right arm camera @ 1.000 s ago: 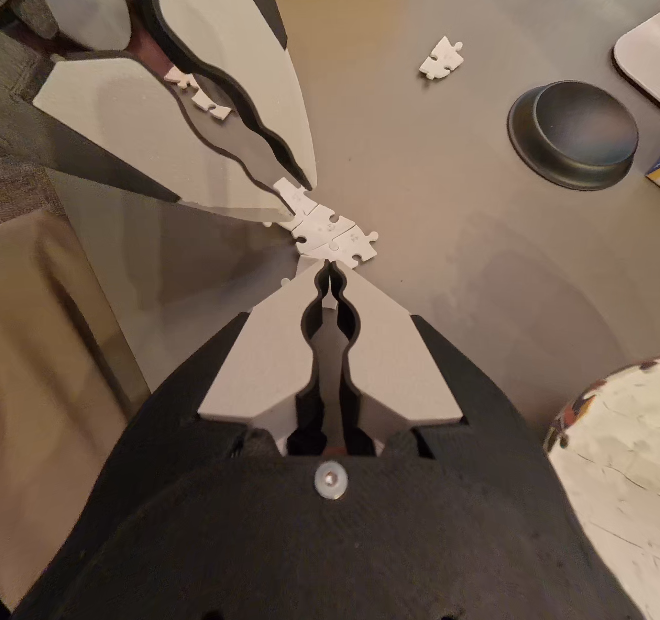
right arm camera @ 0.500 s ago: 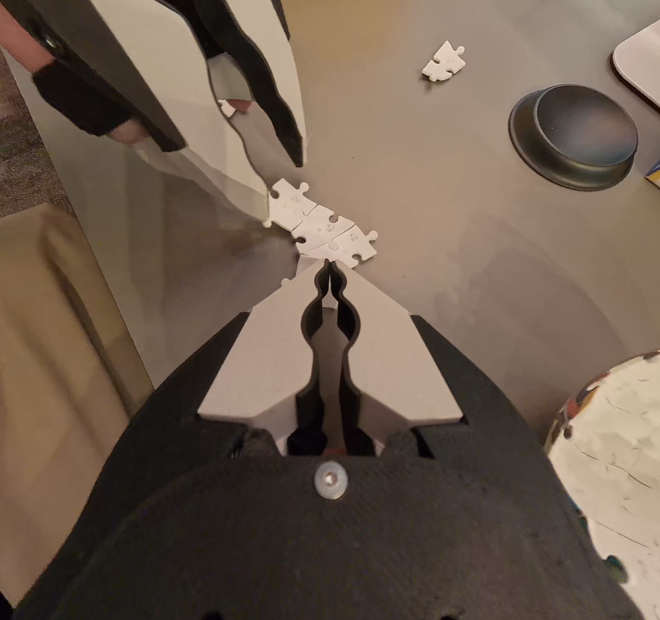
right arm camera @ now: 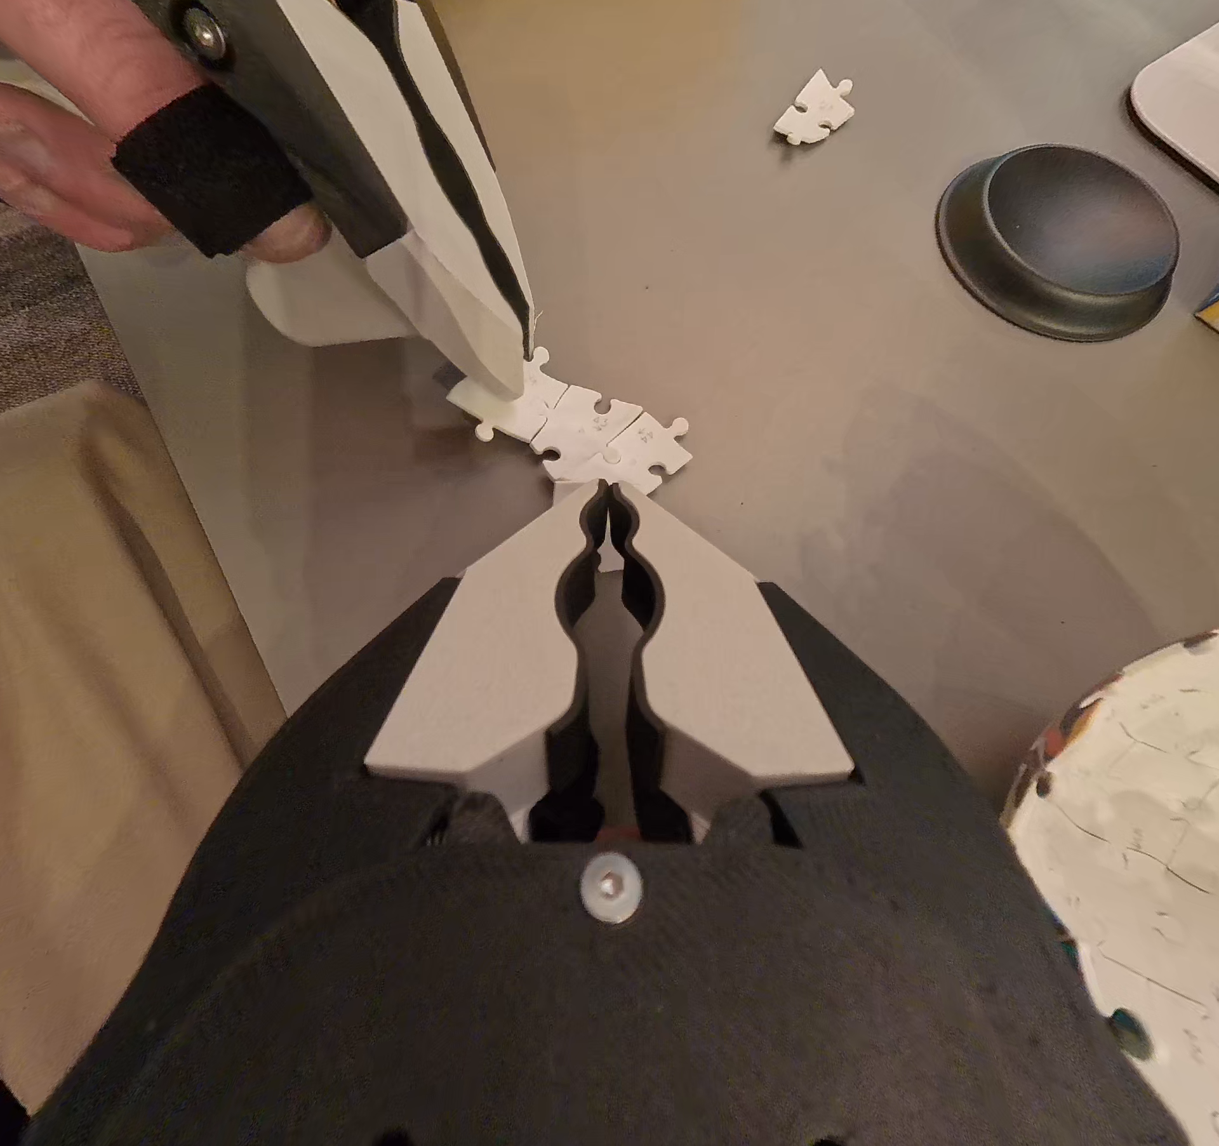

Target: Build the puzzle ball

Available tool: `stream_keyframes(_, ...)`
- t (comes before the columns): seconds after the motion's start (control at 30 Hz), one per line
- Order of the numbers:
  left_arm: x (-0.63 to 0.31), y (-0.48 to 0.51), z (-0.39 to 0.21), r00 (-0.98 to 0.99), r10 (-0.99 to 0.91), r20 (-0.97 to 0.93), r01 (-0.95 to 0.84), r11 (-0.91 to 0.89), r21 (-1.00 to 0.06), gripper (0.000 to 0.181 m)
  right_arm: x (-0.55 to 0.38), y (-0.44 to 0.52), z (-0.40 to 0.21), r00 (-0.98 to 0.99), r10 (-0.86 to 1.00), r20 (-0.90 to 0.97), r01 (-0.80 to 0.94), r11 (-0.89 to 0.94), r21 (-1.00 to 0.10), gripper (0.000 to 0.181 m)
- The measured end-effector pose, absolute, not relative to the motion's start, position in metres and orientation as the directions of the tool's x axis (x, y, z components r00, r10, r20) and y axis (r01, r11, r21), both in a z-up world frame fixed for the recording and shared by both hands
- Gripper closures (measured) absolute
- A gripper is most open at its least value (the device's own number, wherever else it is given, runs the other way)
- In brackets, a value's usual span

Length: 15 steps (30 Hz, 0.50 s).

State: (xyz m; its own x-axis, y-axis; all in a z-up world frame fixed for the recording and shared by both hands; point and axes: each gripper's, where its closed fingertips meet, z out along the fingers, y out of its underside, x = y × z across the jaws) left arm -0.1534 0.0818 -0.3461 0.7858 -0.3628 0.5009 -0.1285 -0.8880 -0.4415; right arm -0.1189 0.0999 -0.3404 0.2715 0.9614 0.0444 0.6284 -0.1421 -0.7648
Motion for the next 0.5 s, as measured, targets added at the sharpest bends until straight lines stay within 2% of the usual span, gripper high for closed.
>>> stream_keyframes(0.13, -0.152, 0.086, -0.3406, 0.775, -0.338, 0.534, -0.064, -0.883, -0.465, 0.173, -0.1181, 0.1002, -0.3402, 0.274, 0.961, 0.039, 0.625, -0.148, -0.766, 0.181)
stream_keyframes(0.5, -0.1484, 0.0901, -0.3357, 0.821, -0.339, 0.46, -0.05, -0.845, -0.533, 0.175, -0.1109, 0.1022, -0.3374, 0.305, 0.952, 0.006, 0.606, -0.189, -0.772, 0.181)
